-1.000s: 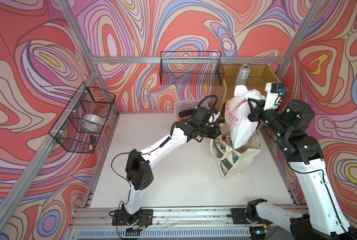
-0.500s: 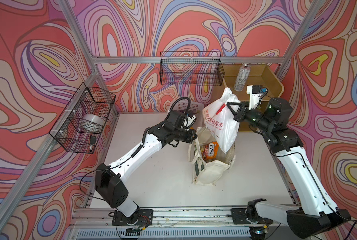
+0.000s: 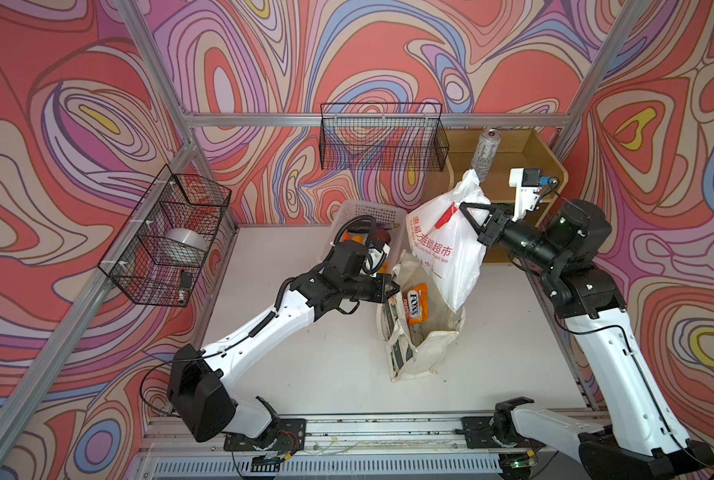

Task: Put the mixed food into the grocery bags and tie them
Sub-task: 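Lower the white bag into the tote held open by the left gripper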

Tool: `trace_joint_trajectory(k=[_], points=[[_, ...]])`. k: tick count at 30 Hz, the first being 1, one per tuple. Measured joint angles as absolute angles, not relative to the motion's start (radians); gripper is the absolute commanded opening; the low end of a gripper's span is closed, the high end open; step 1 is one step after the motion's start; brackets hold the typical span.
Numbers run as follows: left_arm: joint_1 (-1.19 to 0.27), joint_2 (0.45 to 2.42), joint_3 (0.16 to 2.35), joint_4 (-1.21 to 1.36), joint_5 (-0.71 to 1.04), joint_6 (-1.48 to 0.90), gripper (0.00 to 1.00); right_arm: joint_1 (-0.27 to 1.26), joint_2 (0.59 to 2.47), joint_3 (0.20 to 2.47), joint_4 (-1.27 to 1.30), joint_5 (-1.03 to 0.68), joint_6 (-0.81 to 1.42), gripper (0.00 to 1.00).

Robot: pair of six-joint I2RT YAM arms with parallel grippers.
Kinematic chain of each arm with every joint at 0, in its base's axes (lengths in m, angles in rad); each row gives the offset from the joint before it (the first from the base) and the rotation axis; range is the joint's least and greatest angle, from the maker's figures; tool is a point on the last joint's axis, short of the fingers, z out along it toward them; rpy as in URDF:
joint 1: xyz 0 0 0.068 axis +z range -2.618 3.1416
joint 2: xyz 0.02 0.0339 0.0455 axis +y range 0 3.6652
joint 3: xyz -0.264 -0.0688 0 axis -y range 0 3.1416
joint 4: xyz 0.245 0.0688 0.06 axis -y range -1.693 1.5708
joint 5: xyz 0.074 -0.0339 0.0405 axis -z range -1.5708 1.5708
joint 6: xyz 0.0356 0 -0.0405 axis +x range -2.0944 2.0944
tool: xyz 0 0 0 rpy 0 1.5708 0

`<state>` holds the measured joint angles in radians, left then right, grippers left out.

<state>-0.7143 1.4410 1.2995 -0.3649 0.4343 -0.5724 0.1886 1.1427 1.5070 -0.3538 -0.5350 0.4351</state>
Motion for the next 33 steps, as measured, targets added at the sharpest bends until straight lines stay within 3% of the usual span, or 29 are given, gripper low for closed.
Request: trace_joint_trajectory(k=[10, 19, 33], points=[[-0.631, 1.504, 1.329, -0.352, 0.418, -0.565, 0.00, 0.189, 1.129, 1.483, -0.361, -0.577, 0.481, 0.00], [-0.613, 1.537, 1.367, -0.350, 0.427, -0.523, 0.00, 0.189, 1.054, 1.318, -0.402, -0.624, 0.522, 0.00], [-0.606, 1.402, 1.193, -0.235, 0.561, -0.440, 0.00, 0.207, 1.067, 1.216, -0.429, -0.595, 0.573, 0.00]])
